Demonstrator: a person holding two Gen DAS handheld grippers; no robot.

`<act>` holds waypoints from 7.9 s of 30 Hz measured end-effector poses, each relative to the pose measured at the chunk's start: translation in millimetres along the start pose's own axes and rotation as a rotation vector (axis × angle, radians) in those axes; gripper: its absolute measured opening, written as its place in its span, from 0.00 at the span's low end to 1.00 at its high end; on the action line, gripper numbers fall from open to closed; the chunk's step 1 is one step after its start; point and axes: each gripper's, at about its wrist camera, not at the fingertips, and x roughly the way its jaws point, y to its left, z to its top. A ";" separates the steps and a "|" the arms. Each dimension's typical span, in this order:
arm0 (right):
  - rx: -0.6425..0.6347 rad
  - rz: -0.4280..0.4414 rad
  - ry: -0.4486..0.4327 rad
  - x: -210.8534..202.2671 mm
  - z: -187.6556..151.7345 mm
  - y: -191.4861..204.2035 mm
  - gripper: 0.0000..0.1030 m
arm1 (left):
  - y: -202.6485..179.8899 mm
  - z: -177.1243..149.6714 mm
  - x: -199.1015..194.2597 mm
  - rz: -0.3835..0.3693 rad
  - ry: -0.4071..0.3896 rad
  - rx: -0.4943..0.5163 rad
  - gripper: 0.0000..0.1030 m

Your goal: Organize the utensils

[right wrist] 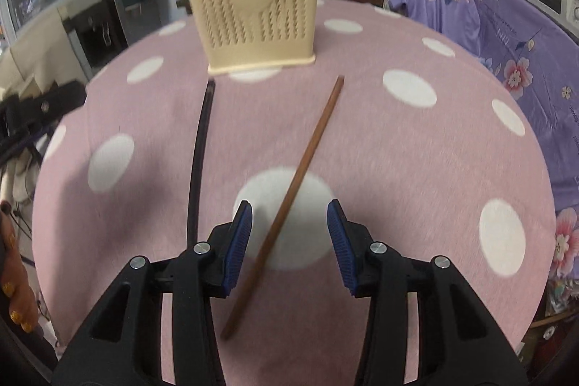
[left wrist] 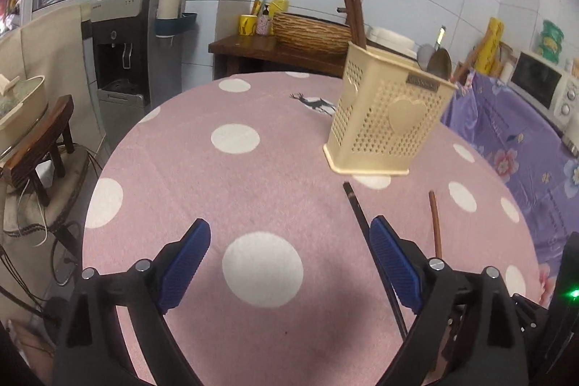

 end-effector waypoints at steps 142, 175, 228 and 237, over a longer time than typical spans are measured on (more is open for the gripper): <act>-0.034 0.230 -0.768 -214.4 289.7 -40.2 0.07 | -93.8 249.6 -113.2 -0.292 -0.436 0.145 0.08; -0.027 0.117 -0.629 -89.7 211.1 -42.1 0.45 | -60.8 134.5 -1.5 -0.164 -0.247 0.162 0.40; -0.110 -0.058 -0.723 -178.3 -113.6 -19.4 0.94 | -11.0 -94.4 -146.8 0.044 -0.451 0.107 0.95; -0.108 -0.058 -0.718 -176.7 -113.3 -19.5 0.94 | -11.0 -95.3 -148.9 0.045 -0.462 0.117 0.95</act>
